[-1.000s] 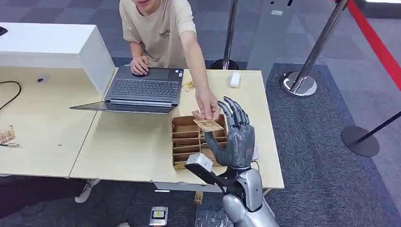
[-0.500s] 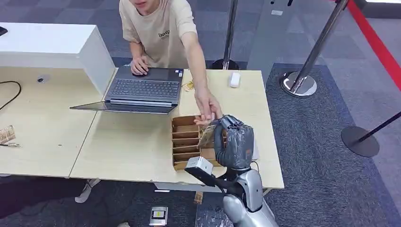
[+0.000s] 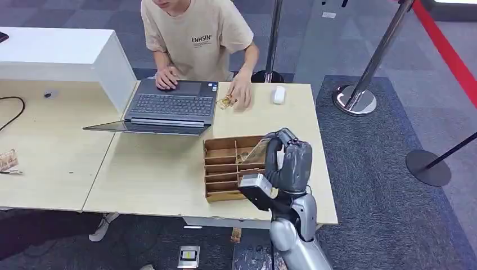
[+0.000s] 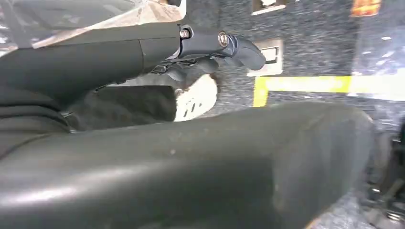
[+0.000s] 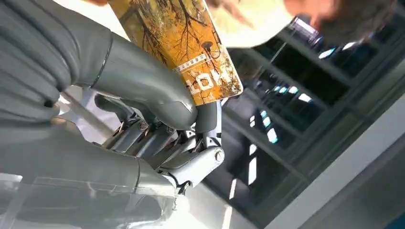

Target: Pass the card to the sensor for recognition and then transmit it.

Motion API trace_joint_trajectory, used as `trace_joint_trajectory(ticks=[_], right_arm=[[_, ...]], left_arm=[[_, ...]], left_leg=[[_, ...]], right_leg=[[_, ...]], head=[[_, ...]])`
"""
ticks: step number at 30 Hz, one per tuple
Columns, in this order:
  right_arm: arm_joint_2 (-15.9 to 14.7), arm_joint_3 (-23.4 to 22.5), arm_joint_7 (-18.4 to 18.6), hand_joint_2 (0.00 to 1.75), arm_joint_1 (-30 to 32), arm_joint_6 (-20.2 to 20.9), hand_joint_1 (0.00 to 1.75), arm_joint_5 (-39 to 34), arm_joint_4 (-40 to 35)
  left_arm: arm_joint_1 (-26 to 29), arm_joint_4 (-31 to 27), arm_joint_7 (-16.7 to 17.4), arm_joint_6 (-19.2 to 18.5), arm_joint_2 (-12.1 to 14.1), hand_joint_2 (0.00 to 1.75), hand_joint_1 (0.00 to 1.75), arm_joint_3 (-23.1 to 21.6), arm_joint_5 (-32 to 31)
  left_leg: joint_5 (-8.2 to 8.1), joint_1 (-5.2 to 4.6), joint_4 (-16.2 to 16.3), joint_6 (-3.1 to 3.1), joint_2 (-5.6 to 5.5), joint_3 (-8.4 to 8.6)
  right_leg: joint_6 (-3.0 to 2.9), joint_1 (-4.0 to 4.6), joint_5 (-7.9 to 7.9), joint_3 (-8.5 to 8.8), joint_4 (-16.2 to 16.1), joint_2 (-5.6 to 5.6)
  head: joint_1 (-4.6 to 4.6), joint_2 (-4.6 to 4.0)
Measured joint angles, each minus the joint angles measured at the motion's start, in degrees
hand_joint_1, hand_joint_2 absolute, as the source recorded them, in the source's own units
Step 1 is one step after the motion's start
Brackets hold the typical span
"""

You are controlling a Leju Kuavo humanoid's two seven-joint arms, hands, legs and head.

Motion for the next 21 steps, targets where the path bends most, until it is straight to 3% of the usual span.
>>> trace_joint_trajectory(ticks=[4, 8, 13, 21], right_arm=[[-1.00, -1.68, 6.14, 1.75, -5.98, 0.02, 1.75, -3.52, 3.43], [-4.49, -1.90, 13.05, 1.75, -13.60, 0.04, 1.75, -7.49, 10.11], [-9.75, -3.02, 13.71, 1.75, -20.86, 0.07, 1.75, -16.38, 21.41], [-13.20, -3.30, 13.91, 1.75, -20.46, 0.11, 1.75, -19.63, 33.56]], left_arm=[[0.85, 0.00, -2.84, 0.28, 0.35, 0.00, 0.00, 0.00, -0.28], [1.37, 0.00, -5.03, 0.66, 0.74, 0.00, 0.00, -0.02, -0.90], [1.44, 0.00, -5.97, 0.87, 1.20, 0.00, 0.00, -0.02, -1.22], [1.53, 0.02, -5.82, 1.22, 1.44, 0.00, 0.00, -0.02, -1.31]], left_leg=[[0.02, -0.01, 0.00, 0.00, 0.02, 0.01], [0.05, -0.03, 0.00, 0.02, 0.01, 0.00], [0.05, -0.03, 0.01, 0.03, -0.03, 0.00], [0.00, -0.01, 0.00, 0.02, -0.03, -0.05]], right_leg=[[0.02, -0.01, 0.04, 0.00, -0.01, 0.00], [0.03, -0.02, 0.07, -0.01, -0.02, 0.00], [0.04, -0.03, 0.07, 0.00, -0.04, -0.02], [0.03, 0.00, 0.02, -0.08, -0.04, -0.01]], head=[[0.02, 0.00], [0.02, 0.00], [0.02, 0.00], [0.02, 0.00]])
